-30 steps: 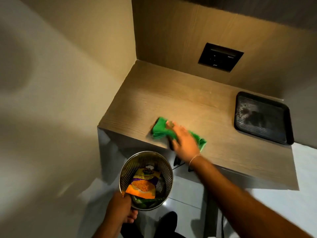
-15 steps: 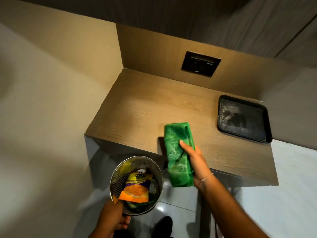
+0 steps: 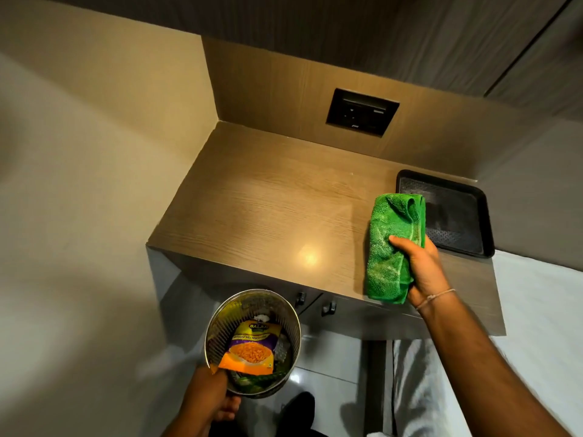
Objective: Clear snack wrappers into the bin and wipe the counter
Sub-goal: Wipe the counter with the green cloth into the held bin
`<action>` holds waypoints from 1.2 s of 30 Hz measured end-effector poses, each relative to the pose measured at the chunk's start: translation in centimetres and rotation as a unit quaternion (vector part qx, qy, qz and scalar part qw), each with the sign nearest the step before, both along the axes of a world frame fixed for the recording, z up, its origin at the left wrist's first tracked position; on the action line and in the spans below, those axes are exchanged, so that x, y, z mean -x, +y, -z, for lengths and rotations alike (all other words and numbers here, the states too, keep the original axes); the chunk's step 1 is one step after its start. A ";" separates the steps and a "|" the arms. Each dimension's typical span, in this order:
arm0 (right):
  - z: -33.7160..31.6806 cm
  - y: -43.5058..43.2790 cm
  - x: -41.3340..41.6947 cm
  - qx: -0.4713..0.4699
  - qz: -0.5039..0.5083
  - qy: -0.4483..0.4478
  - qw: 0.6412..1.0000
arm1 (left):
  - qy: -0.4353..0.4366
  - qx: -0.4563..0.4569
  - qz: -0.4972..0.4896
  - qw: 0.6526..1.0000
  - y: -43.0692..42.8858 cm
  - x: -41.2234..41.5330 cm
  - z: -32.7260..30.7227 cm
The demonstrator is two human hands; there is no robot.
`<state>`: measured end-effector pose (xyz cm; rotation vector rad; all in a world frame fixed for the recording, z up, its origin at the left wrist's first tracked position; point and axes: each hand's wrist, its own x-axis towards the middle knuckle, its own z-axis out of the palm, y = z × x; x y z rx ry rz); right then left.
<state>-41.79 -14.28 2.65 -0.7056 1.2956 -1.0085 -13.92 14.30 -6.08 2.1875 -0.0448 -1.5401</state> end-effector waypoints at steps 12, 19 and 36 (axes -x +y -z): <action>0.0 0.9 -2.9 -0.006 -0.080 -0.001 0.997 | -0.006 -0.001 0.016 1.000 -0.7 0.5 -0.3; -0.1 1.8 -4.9 -0.008 -0.088 -0.018 0.996 | -0.007 0.000 0.015 1.000 -0.9 0.6 -0.3; -0.2 -0.6 -1.4 -0.009 -0.001 -0.052 0.999 | -0.007 -0.009 0.063 0.998 0.0 1.6 -1.0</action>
